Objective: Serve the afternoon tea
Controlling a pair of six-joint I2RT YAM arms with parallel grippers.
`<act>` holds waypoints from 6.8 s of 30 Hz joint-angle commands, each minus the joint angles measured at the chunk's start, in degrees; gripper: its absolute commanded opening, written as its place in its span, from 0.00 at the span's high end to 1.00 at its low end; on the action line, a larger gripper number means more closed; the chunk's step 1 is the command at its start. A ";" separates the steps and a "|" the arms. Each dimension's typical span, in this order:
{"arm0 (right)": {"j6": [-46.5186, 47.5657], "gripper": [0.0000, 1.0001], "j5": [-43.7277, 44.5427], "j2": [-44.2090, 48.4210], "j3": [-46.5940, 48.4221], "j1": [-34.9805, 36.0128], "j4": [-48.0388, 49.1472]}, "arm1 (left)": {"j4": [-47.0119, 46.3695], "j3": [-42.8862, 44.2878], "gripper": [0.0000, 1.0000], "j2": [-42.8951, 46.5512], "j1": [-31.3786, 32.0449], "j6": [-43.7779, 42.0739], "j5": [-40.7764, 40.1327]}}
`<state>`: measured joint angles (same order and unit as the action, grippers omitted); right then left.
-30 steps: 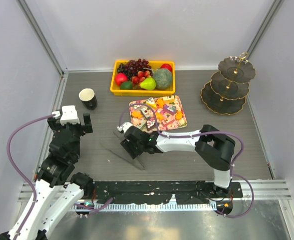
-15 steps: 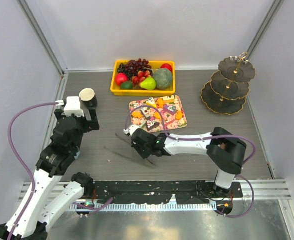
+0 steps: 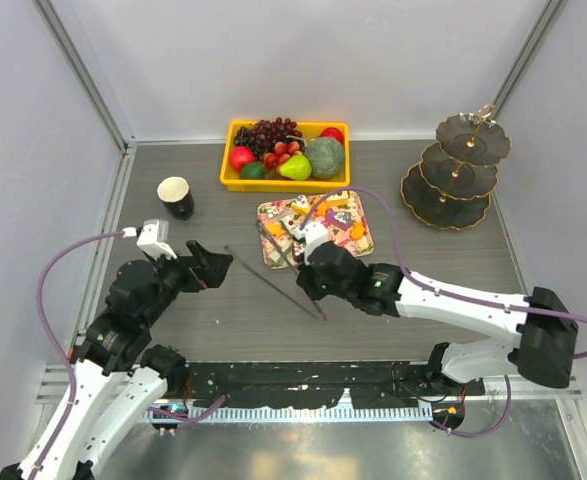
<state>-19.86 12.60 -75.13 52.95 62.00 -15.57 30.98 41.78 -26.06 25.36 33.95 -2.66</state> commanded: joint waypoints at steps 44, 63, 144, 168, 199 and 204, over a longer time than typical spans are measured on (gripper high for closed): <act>-10.20 0.95 2.69 15.54 -11.82 -2.23 10.56 | -44.86 -10.05 0.35 -22.36 12.60 25.28 -2.97; -2.48 0.50 -0.03 21.52 -10.59 -2.23 6.97 | -49.70 -11.72 0.80 -23.86 12.52 28.80 -0.77; -0.18 0.59 -9.26 10.80 -2.68 -1.97 1.60 | -55.41 -13.56 0.51 -33.96 13.40 43.03 -0.07; 2.63 0.54 -7.68 8.43 6.55 -1.97 -11.68 | -54.27 -14.89 0.36 -31.24 12.96 43.13 0.02; 1.22 0.58 -9.44 9.83 2.51 -2.05 -5.79 | -59.63 -16.11 1.00 -35.19 13.22 51.03 2.13; 1.49 0.56 -9.52 8.34 2.42 -1.97 -6.57 | -62.18 -17.08 1.00 -36.60 13.57 54.11 2.22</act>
<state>-18.28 3.31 -66.04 55.29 59.88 -24.03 -25.23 25.30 -61.73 38.68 84.88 -0.21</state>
